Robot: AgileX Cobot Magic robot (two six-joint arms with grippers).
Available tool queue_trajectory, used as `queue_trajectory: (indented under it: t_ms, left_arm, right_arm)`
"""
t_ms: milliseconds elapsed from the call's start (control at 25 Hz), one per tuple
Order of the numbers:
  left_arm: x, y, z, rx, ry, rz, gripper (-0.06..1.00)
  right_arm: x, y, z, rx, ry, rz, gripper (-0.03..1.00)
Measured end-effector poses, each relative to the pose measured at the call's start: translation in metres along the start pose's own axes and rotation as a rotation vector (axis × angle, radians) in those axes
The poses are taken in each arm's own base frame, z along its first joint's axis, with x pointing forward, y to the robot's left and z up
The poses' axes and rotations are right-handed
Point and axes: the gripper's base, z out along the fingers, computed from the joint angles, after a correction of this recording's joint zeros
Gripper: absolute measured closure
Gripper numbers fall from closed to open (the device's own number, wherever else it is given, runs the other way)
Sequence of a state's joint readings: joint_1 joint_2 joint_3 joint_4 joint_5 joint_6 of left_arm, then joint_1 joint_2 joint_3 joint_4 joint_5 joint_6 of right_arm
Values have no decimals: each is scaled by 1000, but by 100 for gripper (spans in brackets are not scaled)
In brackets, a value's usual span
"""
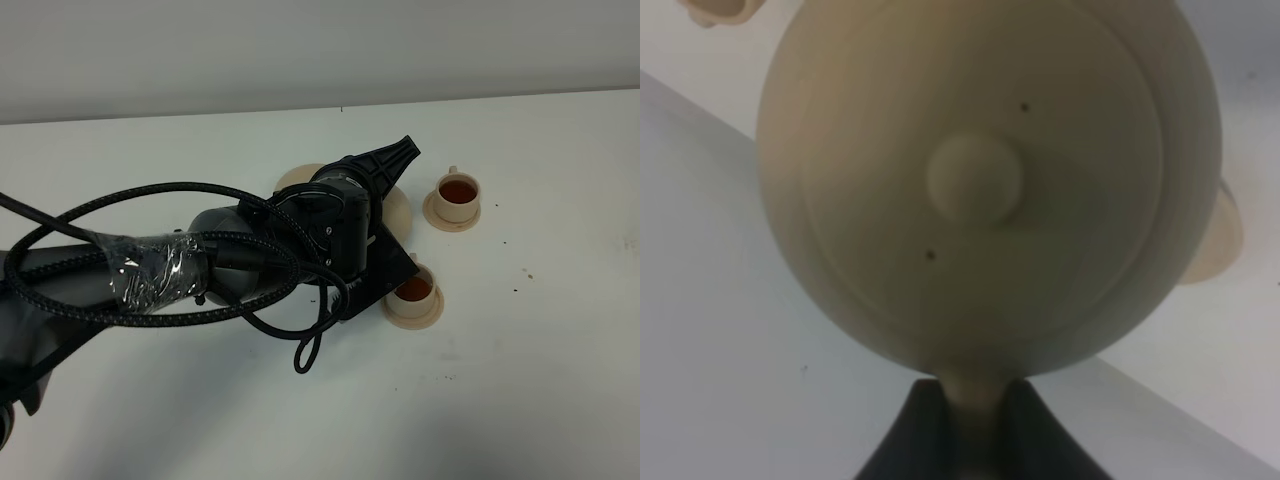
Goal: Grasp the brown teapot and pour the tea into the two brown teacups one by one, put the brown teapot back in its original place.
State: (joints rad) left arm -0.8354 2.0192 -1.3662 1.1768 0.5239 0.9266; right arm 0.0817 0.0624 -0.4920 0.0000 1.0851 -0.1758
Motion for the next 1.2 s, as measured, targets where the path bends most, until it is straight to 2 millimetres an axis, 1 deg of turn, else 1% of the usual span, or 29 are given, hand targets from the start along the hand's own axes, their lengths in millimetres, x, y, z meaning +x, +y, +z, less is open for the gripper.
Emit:
queue_trajectory:
  t_ms: [1200]
  left_arm:
    - [0,0,0,-4,-2,0,82]
  right_arm:
    - [0,0,0,0,0,0,73]
